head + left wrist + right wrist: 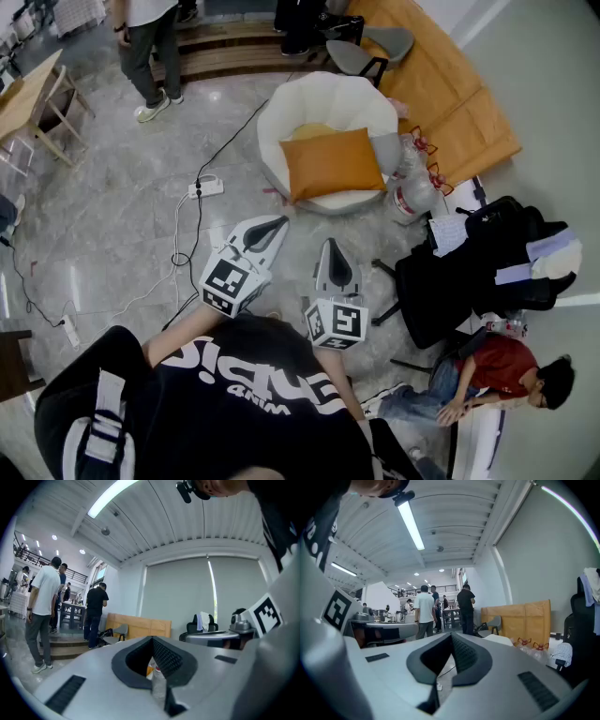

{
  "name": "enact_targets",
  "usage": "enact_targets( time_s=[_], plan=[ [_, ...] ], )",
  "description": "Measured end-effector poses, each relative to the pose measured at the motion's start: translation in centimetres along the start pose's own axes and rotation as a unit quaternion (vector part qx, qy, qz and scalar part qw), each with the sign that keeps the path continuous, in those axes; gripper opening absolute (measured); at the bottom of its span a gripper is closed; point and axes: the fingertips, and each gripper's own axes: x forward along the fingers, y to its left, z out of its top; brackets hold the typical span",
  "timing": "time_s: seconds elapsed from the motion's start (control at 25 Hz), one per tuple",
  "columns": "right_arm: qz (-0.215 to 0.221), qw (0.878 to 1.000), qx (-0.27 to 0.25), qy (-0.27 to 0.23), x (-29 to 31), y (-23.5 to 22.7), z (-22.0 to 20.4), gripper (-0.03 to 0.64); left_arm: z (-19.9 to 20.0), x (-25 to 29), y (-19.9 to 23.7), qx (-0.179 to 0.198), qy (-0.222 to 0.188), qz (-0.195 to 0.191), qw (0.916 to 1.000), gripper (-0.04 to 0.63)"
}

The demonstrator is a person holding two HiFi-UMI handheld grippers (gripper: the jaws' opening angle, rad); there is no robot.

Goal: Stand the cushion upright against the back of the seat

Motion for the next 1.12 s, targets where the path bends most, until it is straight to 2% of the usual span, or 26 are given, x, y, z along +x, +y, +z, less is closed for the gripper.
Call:
enact_targets(
  time_s=[0.32,0.48,0.68,1.12],
  plan=[
    [0.002,1.0,0.001,0.004,-0.1,0.2,-0.4,0.021,-0.2,-0.2,0.1,-0.001,0.001,0.002,1.0,0.006],
    [0.005,1.0,0.003,0.006,-0.1,0.1,-0.4,0.021,-0.1,-0.1,0.1,-0.005,0.016,0.004,0.9998,0.006],
    [0.035,0.999,0.021,0.012,-0.9,0.5,-1.0,0.022,0.3,-0.2,-0.6,-0.001,0.011,0.001,0.9999,0.007],
    [0.029,0.999,0.01,0.013,-4.1,-4.7,-1.4,0.023,-0.1,1.4,-4.5,0.002,0.007,-0.002,1.0,0.007]
  ],
)
